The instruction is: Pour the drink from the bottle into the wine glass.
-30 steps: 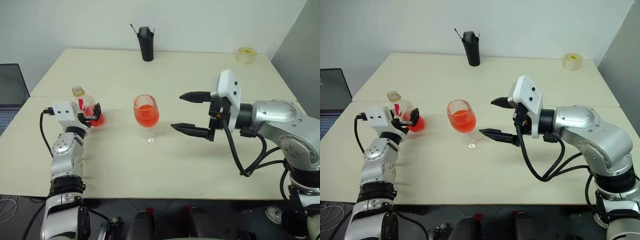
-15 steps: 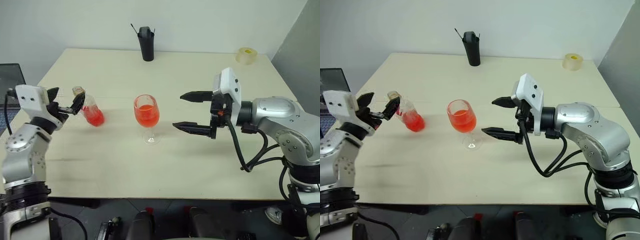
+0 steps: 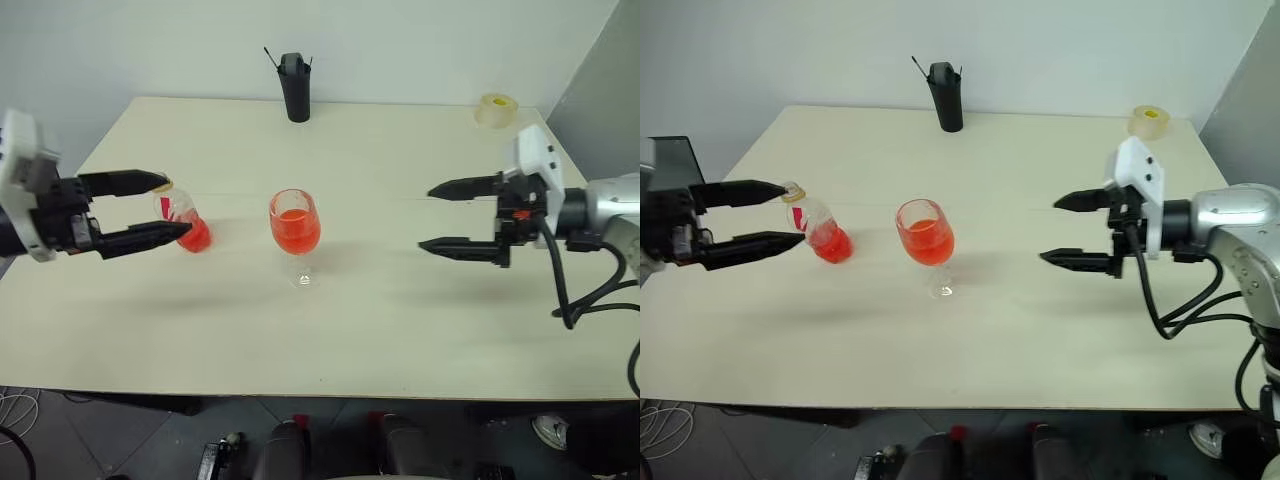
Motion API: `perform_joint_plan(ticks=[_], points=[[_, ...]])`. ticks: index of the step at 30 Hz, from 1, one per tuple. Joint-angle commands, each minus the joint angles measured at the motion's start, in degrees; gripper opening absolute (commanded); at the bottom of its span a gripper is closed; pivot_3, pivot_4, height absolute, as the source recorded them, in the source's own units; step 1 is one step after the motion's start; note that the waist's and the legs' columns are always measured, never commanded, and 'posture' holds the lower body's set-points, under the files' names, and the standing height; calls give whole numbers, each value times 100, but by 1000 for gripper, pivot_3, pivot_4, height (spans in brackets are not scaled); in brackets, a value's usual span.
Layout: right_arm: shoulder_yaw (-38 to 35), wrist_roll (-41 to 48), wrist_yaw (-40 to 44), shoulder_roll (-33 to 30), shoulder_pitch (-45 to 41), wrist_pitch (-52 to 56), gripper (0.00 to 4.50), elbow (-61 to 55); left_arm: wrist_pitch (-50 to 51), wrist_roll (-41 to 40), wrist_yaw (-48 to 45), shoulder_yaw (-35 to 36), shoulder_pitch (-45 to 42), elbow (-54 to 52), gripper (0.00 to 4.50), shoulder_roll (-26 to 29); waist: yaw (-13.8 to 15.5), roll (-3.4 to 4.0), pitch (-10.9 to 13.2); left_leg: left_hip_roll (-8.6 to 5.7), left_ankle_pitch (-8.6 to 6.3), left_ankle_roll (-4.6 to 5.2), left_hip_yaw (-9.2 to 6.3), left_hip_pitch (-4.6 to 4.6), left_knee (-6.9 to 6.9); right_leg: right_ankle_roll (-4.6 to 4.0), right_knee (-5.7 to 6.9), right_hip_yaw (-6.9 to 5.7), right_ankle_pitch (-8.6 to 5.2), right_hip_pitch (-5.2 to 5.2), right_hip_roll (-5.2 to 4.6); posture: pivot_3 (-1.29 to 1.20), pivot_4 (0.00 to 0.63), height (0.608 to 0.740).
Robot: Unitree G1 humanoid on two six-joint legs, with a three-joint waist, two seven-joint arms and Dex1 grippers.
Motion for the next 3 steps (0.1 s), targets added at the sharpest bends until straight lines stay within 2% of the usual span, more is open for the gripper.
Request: perform_joint_plan(ticks=[1,3], points=[[-431,111,258,-110,-54,-153,4500,270,42,-69,-374,2,-320,343,4463,150,-18,1,1,0,0,1,0,0,0,0,-1,2,0,0,5,0,150,740],[-394,-34,342,-145,-40,-270,4500,383,171,-138,-550,-21,-396,389,4463,137,-25,2,1,1,-2,4,1,1,-1,-2,1,8,-1,-3,7,0,150,740]])
